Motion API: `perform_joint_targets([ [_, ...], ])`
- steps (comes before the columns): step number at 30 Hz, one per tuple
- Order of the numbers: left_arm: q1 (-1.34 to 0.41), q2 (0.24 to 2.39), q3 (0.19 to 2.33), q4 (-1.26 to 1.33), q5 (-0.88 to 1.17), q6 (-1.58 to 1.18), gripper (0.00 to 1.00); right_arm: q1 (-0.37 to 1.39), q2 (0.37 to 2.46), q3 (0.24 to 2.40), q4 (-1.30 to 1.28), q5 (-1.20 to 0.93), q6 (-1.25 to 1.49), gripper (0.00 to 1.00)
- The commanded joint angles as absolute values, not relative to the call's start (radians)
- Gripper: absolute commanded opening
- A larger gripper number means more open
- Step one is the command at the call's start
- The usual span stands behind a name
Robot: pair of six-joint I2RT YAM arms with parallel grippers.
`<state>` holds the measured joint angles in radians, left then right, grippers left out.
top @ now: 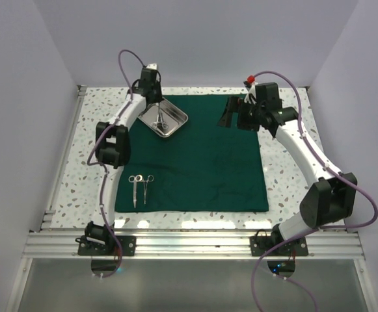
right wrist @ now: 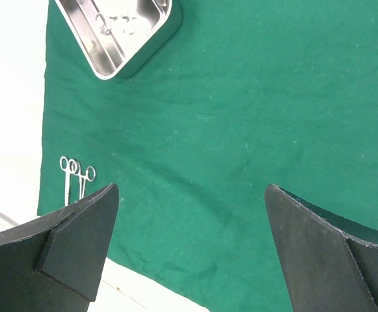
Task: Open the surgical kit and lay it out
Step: Pick up the medical item from the container.
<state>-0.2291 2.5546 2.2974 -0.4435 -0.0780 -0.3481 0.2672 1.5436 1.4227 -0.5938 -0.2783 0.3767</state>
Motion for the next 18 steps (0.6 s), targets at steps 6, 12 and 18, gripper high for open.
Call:
perform_joint_targets([
  [6,-0.213,2.362,2.284,-0.350,-0.048,-0.334,0.00,0.264,1.489,1.436,-0.551,-0.275,0.388,0.99],
  [12,-0.215,2.330,2.185,-0.276,-0.009,-0.341,0.00,0.264,1.514,1.459,-0.522,-0.287,0.400,0.99],
  [18,-0.219,2.358,2.168,-0.266,0.034,-0.371,0.00,0.265,1.557,1.485,-0.491,-0.307,0.425,0.99],
])
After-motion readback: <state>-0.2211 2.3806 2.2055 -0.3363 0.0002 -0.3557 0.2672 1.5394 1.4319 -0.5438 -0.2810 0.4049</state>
